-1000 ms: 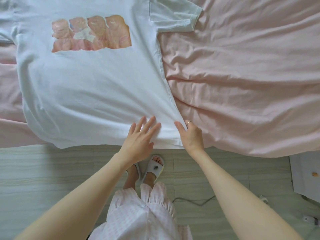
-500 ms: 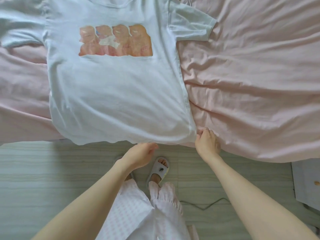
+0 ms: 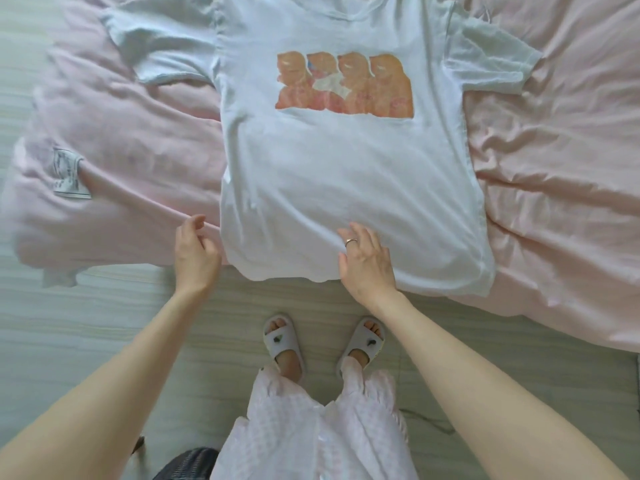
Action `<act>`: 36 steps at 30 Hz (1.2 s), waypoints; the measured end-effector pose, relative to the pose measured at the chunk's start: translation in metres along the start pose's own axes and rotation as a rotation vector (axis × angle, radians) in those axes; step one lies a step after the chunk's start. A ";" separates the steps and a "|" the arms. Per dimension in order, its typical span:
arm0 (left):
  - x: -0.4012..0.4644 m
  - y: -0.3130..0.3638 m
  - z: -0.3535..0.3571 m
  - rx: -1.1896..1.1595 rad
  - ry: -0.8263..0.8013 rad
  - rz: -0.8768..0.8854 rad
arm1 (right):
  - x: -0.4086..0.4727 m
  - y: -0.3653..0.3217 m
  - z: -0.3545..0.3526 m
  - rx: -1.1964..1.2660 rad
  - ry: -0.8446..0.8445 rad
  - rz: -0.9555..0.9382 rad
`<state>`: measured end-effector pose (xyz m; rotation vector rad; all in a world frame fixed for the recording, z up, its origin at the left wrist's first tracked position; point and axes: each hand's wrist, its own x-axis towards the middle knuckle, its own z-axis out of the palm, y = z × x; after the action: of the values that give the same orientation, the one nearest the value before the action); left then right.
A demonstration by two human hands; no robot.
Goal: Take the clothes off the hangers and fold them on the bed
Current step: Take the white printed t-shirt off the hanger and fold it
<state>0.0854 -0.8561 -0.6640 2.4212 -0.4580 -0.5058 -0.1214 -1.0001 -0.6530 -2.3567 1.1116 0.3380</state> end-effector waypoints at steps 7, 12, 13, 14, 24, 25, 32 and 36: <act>0.044 -0.004 0.006 -0.162 -0.220 -0.139 | 0.015 -0.031 0.016 -0.020 -0.082 0.092; 0.058 0.011 0.016 -0.092 -0.299 -0.148 | 0.022 -0.034 0.014 -0.051 -0.086 0.118; 0.057 0.014 0.015 -0.112 -0.274 -0.147 | 0.024 -0.035 0.014 -0.059 -0.077 0.119; 0.052 0.015 0.013 -0.132 -0.240 -0.144 | 0.024 -0.035 0.014 -0.067 -0.069 0.124; 0.011 0.002 0.004 -0.346 -0.179 -0.135 | 0.009 -0.022 0.024 -0.166 -0.148 0.144; 0.010 -0.004 0.004 -0.390 -0.284 -0.148 | 0.007 -0.020 0.024 -0.171 -0.156 0.133; -0.022 -0.048 0.001 -0.378 -0.695 -0.353 | -0.007 -0.002 0.033 -0.142 -0.155 0.113; -0.028 -0.064 -0.003 -0.527 -0.654 -0.518 | -0.014 0.019 0.043 0.124 -0.091 0.328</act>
<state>0.0755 -0.7943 -0.6952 1.7997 0.0677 -1.4571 -0.1458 -0.9777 -0.6900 -2.0291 1.4330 0.4715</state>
